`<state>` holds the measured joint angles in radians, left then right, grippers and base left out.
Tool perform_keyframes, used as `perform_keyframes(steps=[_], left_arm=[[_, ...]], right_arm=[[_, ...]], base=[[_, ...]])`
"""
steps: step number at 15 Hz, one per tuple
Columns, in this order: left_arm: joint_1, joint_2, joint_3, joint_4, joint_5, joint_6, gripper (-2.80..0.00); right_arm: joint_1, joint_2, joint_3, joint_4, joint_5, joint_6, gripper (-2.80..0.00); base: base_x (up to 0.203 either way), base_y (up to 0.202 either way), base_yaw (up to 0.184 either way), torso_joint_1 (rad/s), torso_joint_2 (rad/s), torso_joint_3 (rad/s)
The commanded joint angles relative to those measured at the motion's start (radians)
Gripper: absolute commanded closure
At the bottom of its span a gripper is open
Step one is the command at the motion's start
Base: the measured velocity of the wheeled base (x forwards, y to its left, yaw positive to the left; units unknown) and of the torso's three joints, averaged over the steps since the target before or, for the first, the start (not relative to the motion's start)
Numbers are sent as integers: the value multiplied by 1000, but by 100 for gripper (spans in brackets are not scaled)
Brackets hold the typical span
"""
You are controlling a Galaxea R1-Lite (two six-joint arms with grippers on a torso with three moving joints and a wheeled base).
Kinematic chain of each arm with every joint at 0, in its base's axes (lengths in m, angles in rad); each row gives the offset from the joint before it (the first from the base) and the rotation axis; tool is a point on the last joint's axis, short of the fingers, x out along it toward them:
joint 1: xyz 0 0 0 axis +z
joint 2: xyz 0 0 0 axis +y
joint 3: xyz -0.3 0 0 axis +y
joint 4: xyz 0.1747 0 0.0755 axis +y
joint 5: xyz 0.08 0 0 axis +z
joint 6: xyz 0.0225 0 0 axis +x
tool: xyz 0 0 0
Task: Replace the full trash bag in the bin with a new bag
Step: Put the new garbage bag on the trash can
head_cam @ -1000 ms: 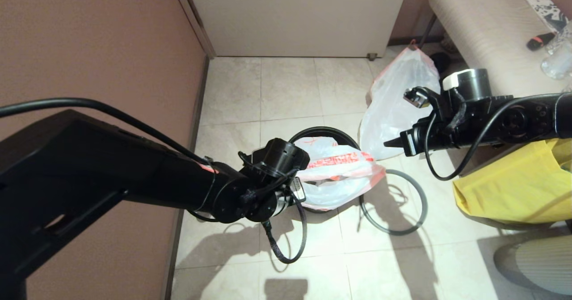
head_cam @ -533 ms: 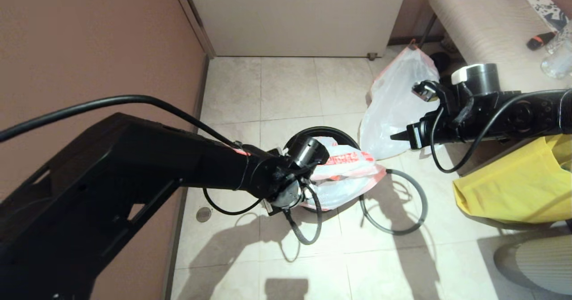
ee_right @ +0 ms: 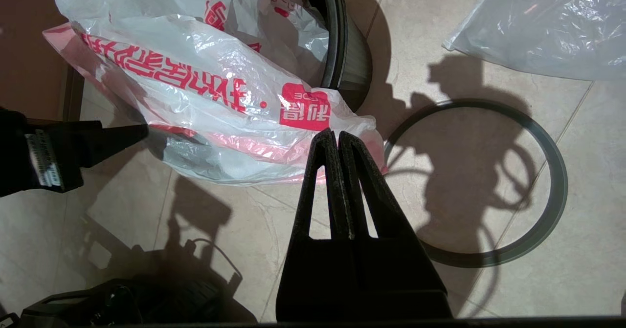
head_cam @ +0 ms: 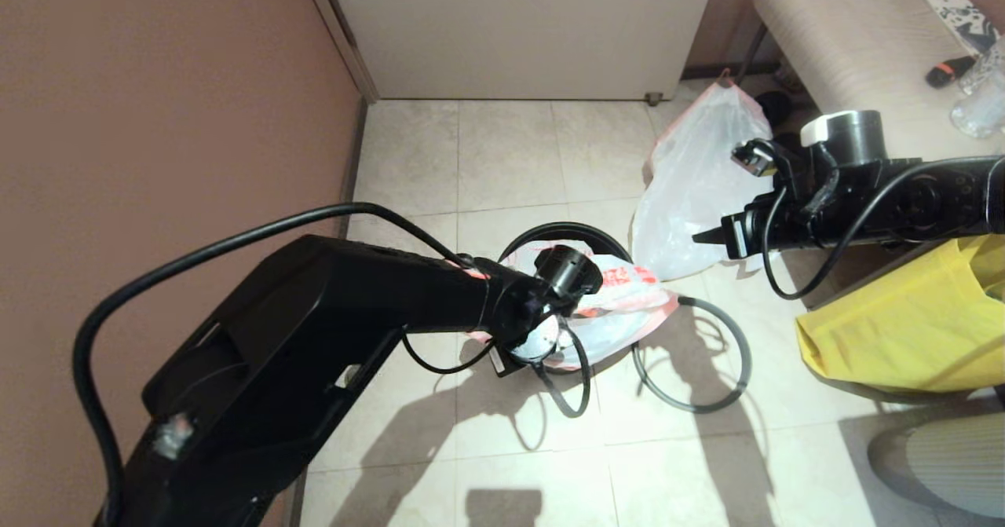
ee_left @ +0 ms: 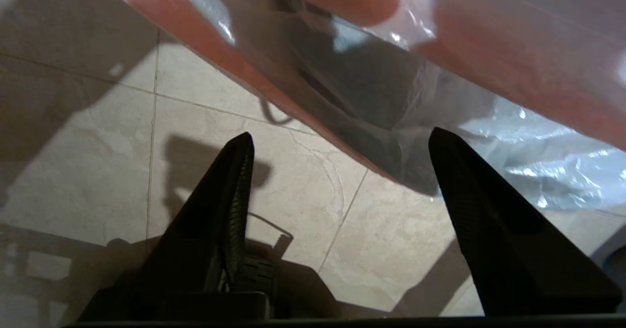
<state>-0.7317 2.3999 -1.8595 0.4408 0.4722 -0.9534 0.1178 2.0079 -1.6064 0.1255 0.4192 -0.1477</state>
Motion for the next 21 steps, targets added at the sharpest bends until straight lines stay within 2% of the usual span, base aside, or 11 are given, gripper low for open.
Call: perform_keyframes(steps=[1,6,7,14,17,18,21], left_arm=[[4,64,-34,2,14,-5,-280],[9,116,-86,-13,25,2,-280],[9,117,-86,-14,25,2,0],[35,114,-87,-43,25,28,0],[58,110,-86,-38,19,41,0],[65,110,-86,-41,19,53,0],[76,83,-86,-39,16,62,0]], right_arm=[[-4,3,-3,0,4,-1,0],[-4,2,-3,0,4,-1,0],[-3,3,-3,0,4,-1,0],[3,-1,5,3,8,-1,0],[30,-37,61,12,30,-21,0],[52,-53,90,13,30,-50,0],[84,-83,175,34,27,-210,0]], base=[[0,0,0,0,0,0],[0,0,0,0,0,0],[0,0,0,0,0,0],[0,0,0,0,0,0],[0,0,0,0,0,0],[0,0,0,0,0,0],[0,0,0,0,0,0]])
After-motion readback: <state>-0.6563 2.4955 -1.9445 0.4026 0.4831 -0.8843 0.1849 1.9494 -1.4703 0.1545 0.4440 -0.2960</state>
